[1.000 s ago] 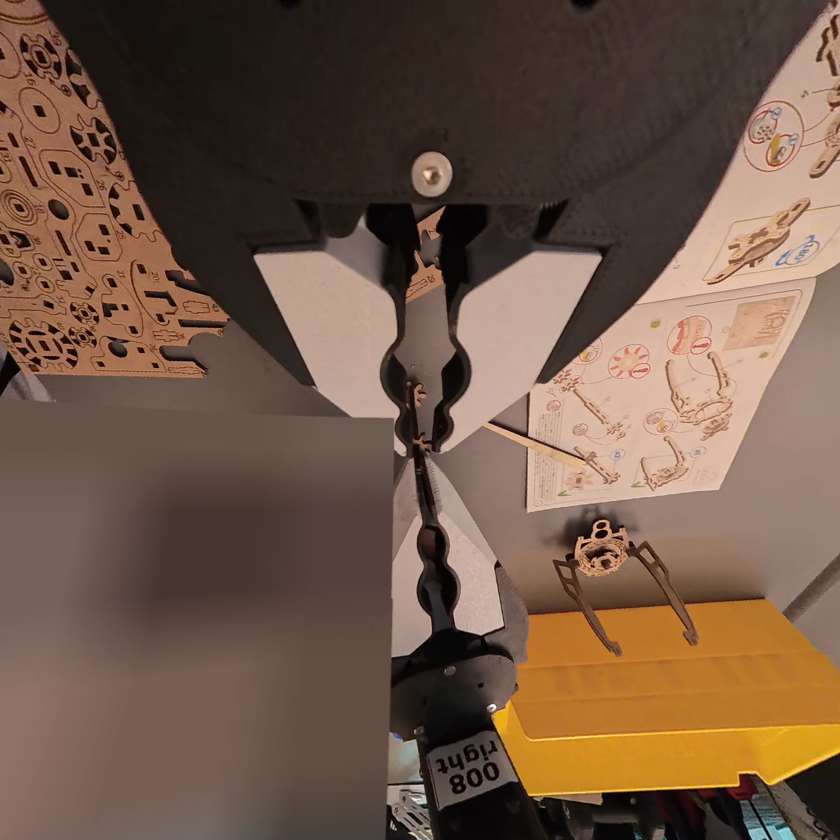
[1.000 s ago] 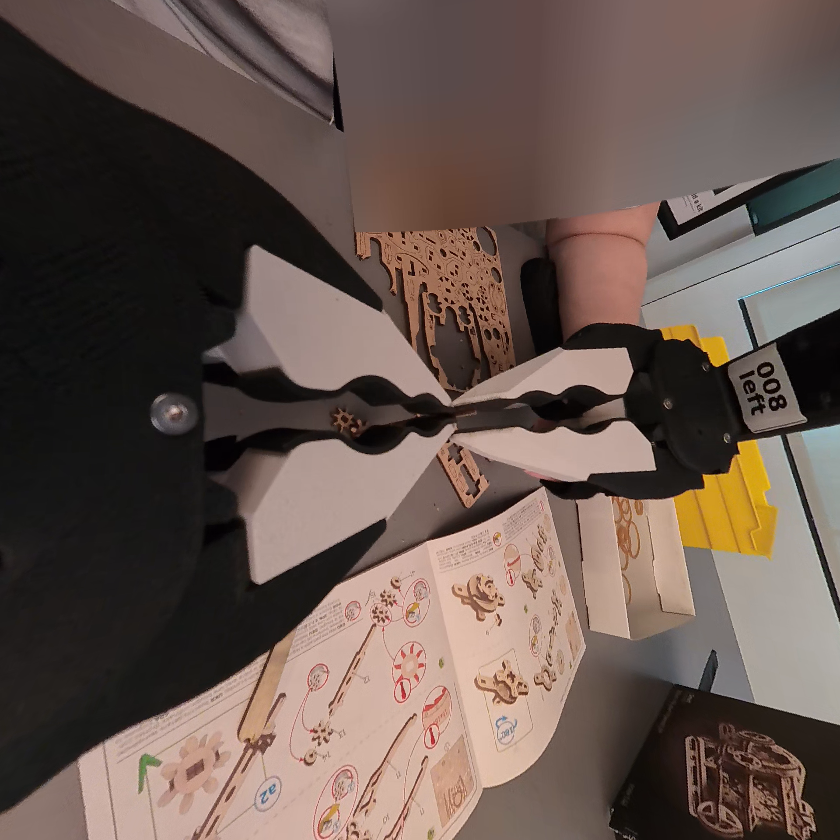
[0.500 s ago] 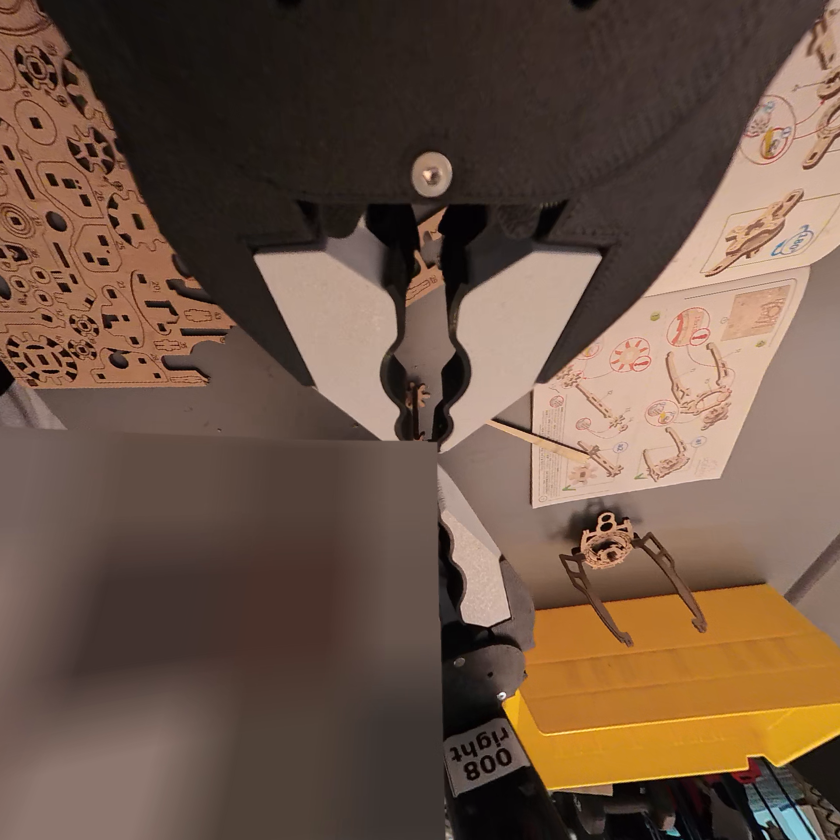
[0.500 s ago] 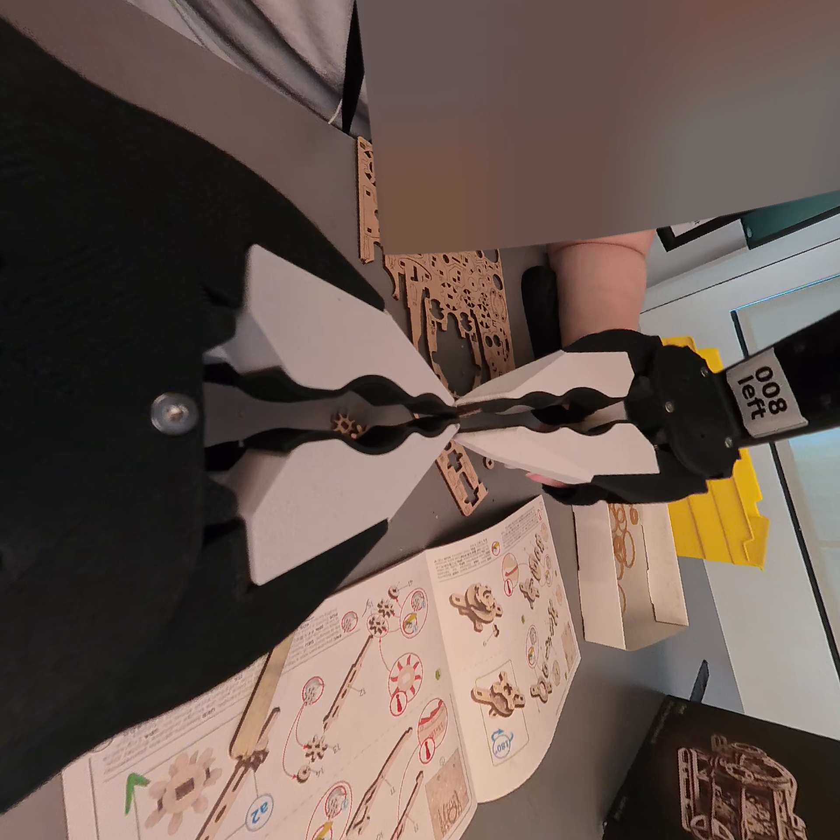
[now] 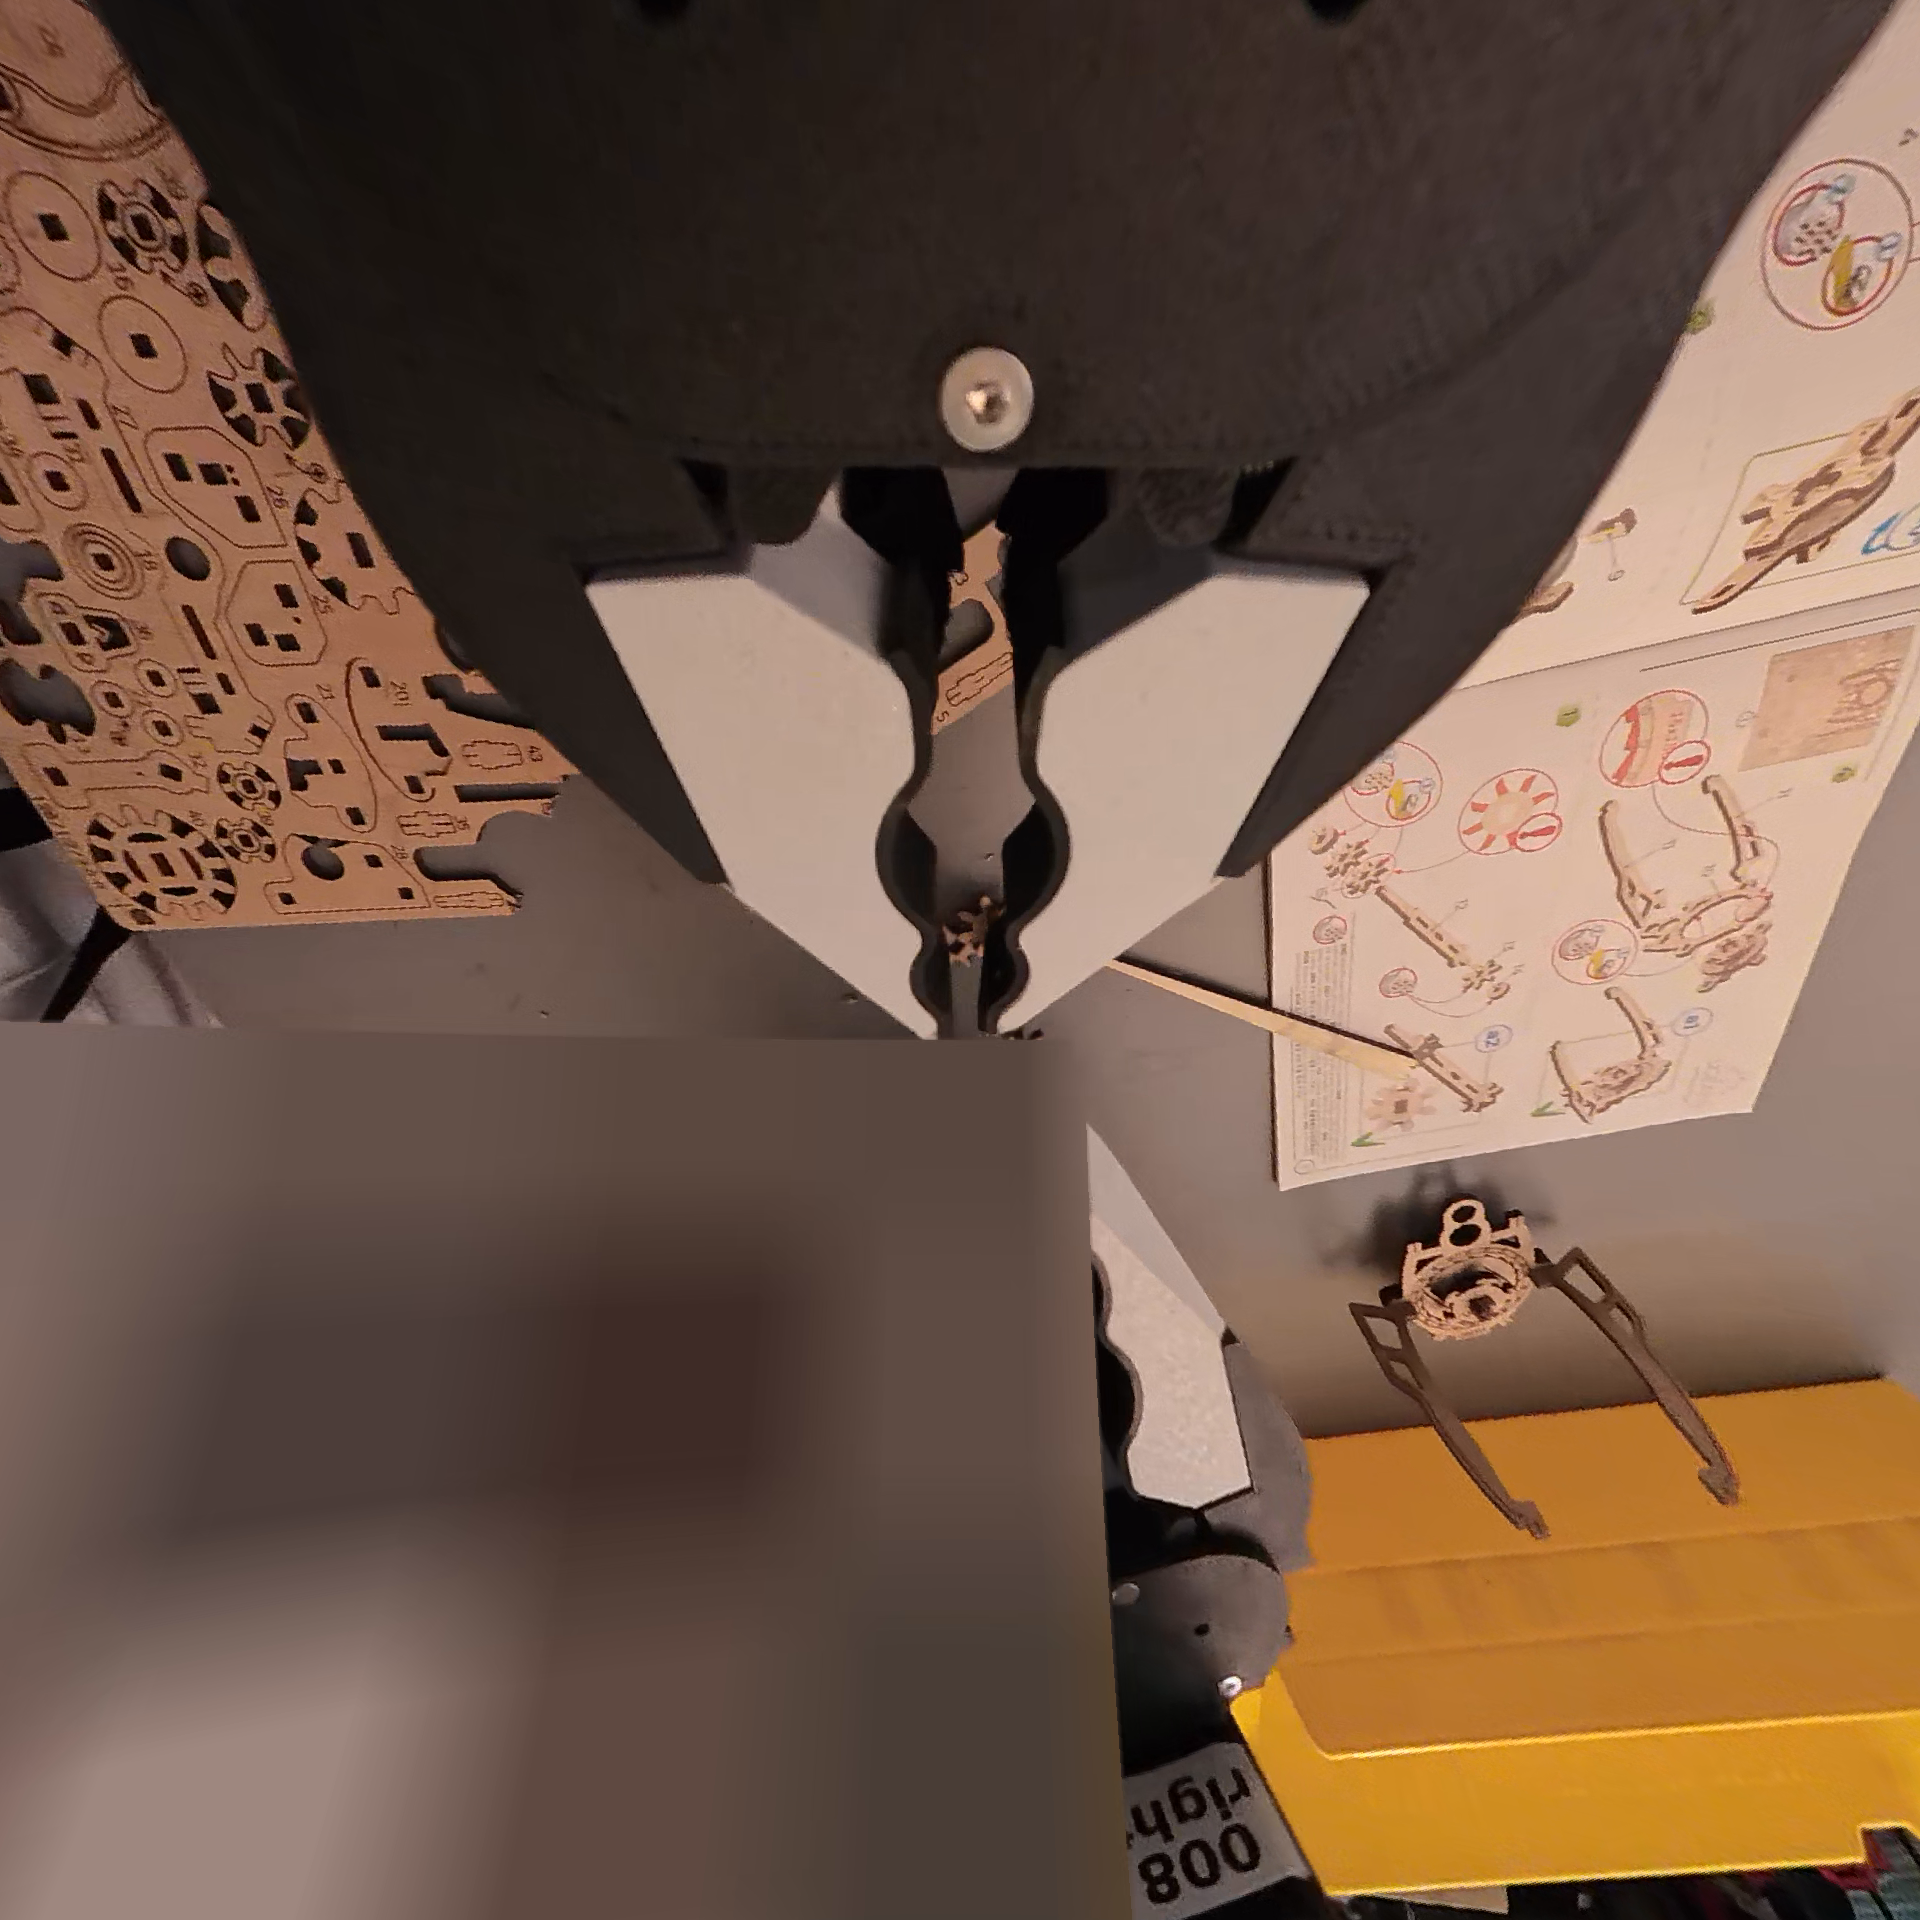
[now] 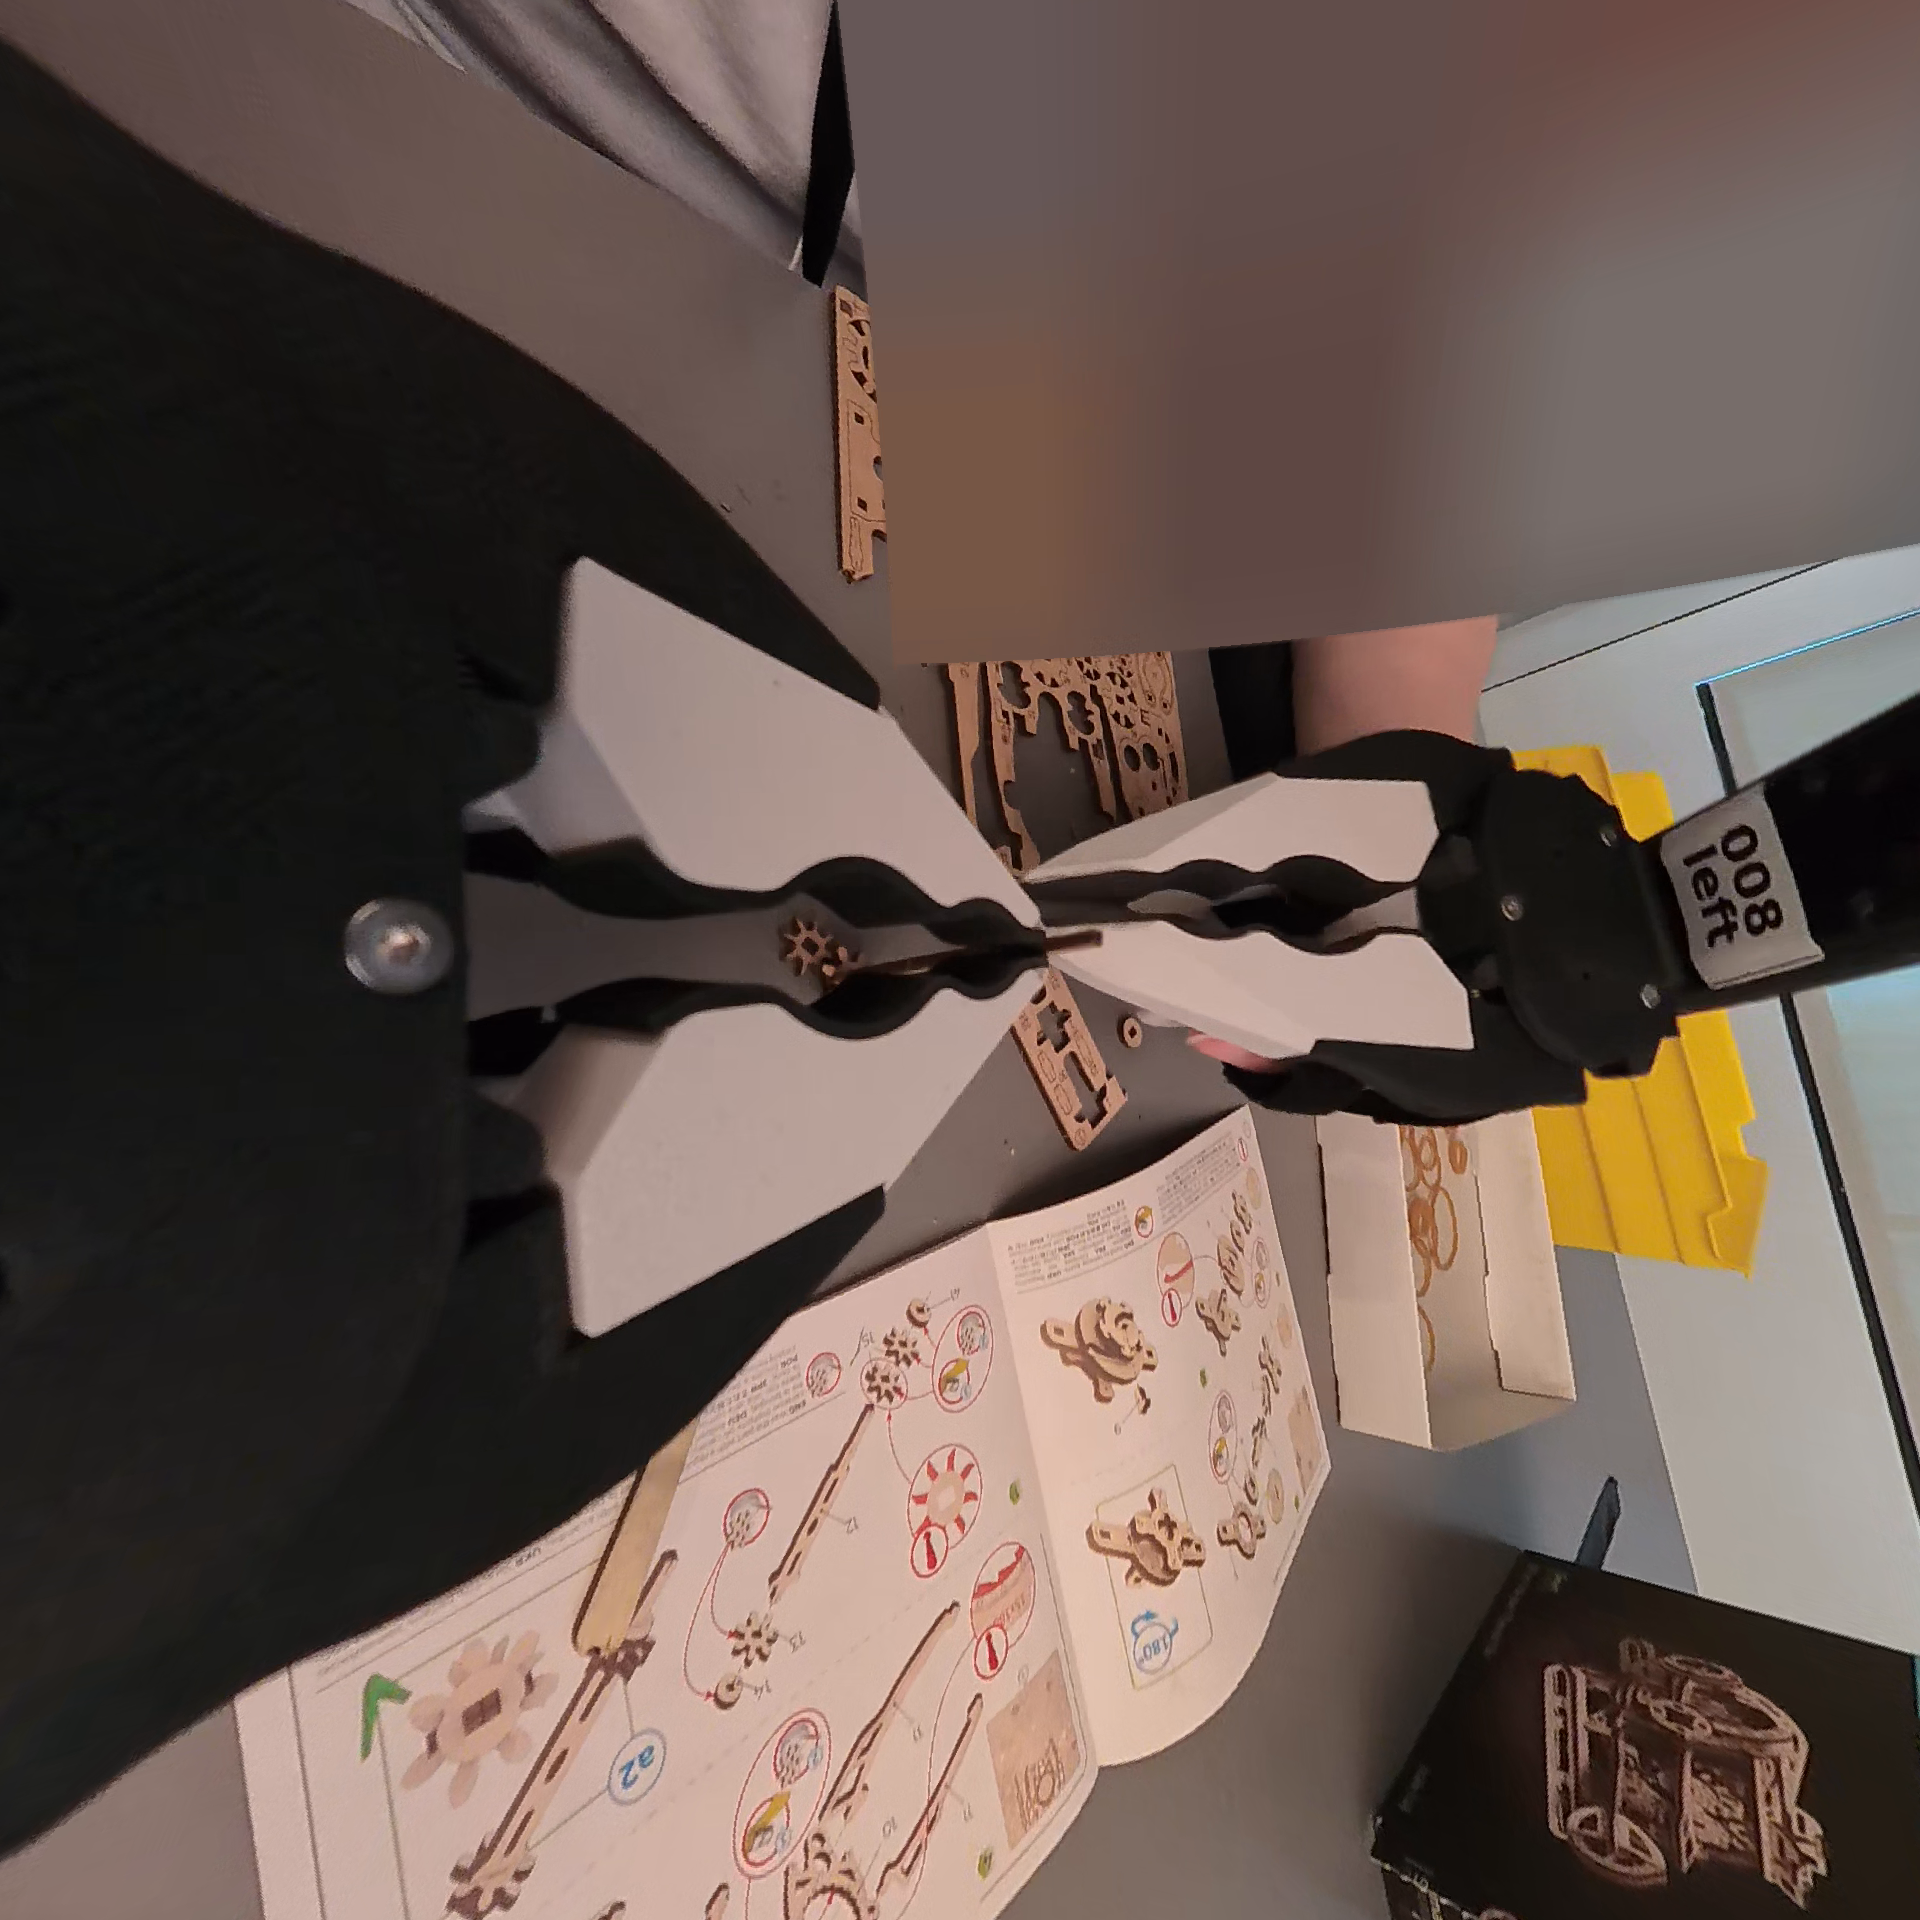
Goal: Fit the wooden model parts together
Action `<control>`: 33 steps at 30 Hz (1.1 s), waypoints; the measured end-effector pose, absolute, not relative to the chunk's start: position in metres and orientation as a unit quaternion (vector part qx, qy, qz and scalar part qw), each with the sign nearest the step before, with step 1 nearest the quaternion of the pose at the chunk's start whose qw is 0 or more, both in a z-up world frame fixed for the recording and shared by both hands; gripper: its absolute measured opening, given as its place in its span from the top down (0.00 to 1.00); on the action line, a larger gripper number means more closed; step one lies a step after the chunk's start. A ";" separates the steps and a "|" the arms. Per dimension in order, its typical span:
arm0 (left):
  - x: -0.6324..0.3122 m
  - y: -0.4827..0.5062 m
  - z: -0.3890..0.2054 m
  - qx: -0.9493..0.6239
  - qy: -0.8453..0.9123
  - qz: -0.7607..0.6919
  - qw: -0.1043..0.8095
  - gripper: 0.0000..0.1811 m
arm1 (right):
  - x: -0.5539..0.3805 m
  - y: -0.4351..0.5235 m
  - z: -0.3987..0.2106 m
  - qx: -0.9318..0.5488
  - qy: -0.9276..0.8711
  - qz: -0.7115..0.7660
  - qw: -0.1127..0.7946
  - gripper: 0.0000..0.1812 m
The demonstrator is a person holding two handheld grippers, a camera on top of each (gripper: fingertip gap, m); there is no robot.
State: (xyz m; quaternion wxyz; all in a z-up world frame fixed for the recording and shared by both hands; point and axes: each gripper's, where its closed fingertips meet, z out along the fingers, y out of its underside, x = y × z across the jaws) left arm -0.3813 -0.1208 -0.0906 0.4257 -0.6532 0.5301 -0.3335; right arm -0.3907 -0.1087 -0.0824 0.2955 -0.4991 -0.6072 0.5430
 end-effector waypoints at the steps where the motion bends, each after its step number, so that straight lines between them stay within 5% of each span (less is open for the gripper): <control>1: -0.382 -0.121 -0.090 -0.653 0.529 -0.338 0.423 0.99 | -0.390 -0.109 -0.082 -0.498 -0.610 0.542 0.295 1.00; 12: -0.385 -0.115 -0.073 -0.654 0.501 -0.349 0.447 0.94 | -0.390 -0.110 -0.082 -0.504 -0.625 0.515 0.300 1.00; 17: -0.381 -0.112 -0.088 -0.669 0.511 -0.318 0.435 0.83 | -0.389 -0.110 -0.083 -0.509 -0.637 0.495 0.301 1.00; 23: -0.368 -0.106 -0.112 -0.699 0.491 -0.327 0.404 0.85 | -0.387 -0.107 -0.083 -0.524 -0.649 0.460 0.303 1.00; 28: -0.362 -0.107 -0.114 -0.699 0.495 -0.344 0.385 1.00 | -0.386 -0.106 -0.083 -0.543 -0.667 0.413 0.298 1.00; 33: -0.361 -0.106 -0.114 -0.695 0.503 -0.323 0.399 1.00 | -0.380 -0.104 -0.085 -0.574 -0.698 0.343 0.253 0.94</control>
